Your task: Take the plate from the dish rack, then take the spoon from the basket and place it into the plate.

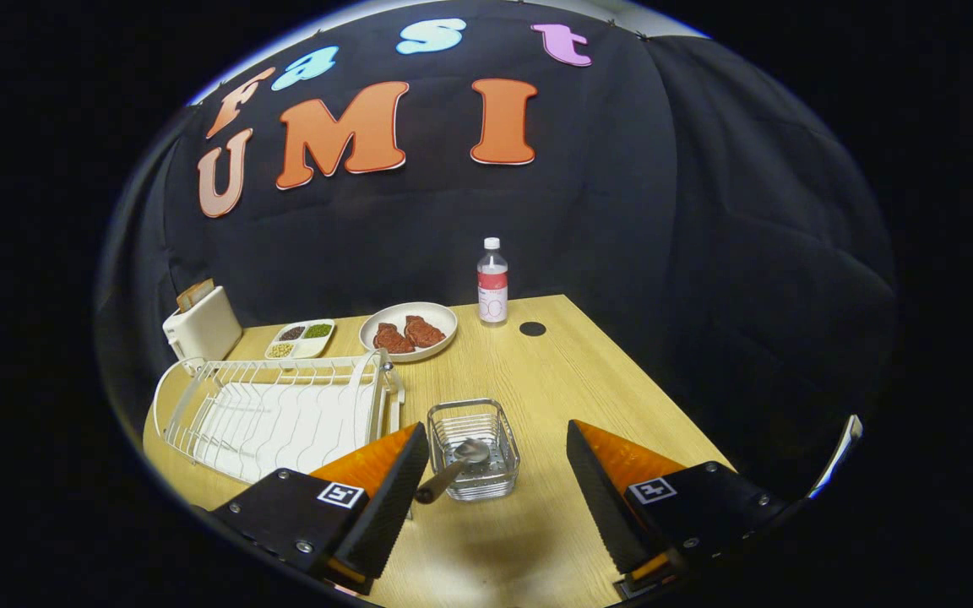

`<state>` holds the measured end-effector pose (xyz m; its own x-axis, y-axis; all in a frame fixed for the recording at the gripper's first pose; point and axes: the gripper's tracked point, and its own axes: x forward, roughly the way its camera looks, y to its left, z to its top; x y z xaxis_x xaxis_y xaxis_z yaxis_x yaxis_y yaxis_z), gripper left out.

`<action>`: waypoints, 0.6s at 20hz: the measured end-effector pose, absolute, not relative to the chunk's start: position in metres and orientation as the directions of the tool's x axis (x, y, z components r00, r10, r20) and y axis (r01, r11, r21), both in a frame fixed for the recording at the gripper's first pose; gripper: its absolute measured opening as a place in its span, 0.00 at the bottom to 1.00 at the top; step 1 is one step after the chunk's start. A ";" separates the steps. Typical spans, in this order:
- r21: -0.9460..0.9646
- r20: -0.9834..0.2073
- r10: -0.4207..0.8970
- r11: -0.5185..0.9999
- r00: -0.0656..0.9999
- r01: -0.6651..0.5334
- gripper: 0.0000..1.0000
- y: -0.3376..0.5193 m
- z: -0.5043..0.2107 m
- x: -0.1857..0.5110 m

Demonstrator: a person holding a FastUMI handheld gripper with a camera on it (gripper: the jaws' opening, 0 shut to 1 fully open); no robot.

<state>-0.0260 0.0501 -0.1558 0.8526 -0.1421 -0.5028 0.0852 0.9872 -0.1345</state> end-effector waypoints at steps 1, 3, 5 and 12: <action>-0.137 -0.508 -0.131 0.988 0.852 0.070 0.98 0.052 -0.160 -0.021; -0.156 -0.523 -0.116 0.987 0.844 0.039 0.98 0.053 -0.171 -0.015; -0.172 -0.525 -0.097 0.985 0.846 0.007 0.98 0.058 -0.178 -0.008; -0.176 -0.557 -0.055 0.983 0.829 -0.053 0.88 0.067 -0.212 -0.002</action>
